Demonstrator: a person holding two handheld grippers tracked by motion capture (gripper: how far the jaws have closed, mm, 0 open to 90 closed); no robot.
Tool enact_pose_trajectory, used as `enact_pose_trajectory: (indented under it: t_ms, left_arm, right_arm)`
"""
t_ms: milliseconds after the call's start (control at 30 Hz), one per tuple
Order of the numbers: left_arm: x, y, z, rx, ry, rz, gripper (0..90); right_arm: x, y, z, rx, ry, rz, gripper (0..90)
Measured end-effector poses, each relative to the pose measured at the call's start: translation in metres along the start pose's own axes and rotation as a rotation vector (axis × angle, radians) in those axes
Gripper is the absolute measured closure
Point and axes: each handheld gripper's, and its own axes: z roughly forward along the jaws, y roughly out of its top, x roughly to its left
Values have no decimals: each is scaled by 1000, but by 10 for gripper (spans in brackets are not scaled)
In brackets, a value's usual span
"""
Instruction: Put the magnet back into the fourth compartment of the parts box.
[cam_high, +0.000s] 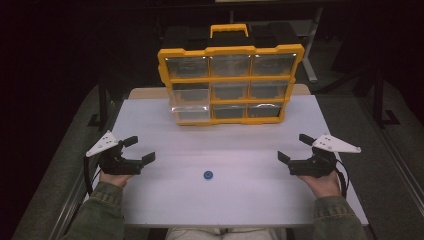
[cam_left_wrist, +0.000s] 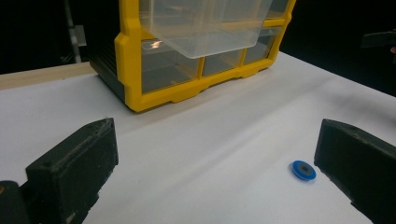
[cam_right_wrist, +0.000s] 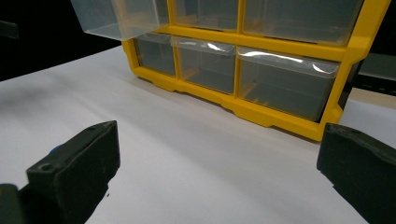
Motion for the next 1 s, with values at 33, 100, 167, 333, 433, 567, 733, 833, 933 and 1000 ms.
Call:
enact_pose_trajectory:
  t_ms: [33,100,167,333,433,567,733,833,933,1000]
  left_arm:
    - [0,1,0,-1,0,1,0]
    - [-2,3,1,4,-2,6,0]
    - [-3,5,2,2,-5,9,0]
    - [-7,9,7,14,-19,28,0]
    - [-9,10,10,18,-25,33,0]
    - [-12,13,14,25,-32,43,0]
    - [-16,15,21,34,-44,50,0]
    - [-19,16,26,40,-53,57,0]
    - [-22,17,30,48,-63,62,0]
    - [-23,18,34,53,-67,66,0]
  right_arm:
    - [0,0,0,0,1,0,0]
    - [0,0,0,1,2,-1,0]
    - [1,0,0,2,2,-2,0]
    - [1,0,1,7,4,-8,0]
    - [1,0,0,2,3,-6,0]
    - [1,0,0,2,2,-6,0]
    - [1,0,0,3,5,-9,0]
    - [1,0,0,2,4,-10,0]
    - [1,0,0,3,3,-10,0]
    - [1,0,0,3,4,-10,0]
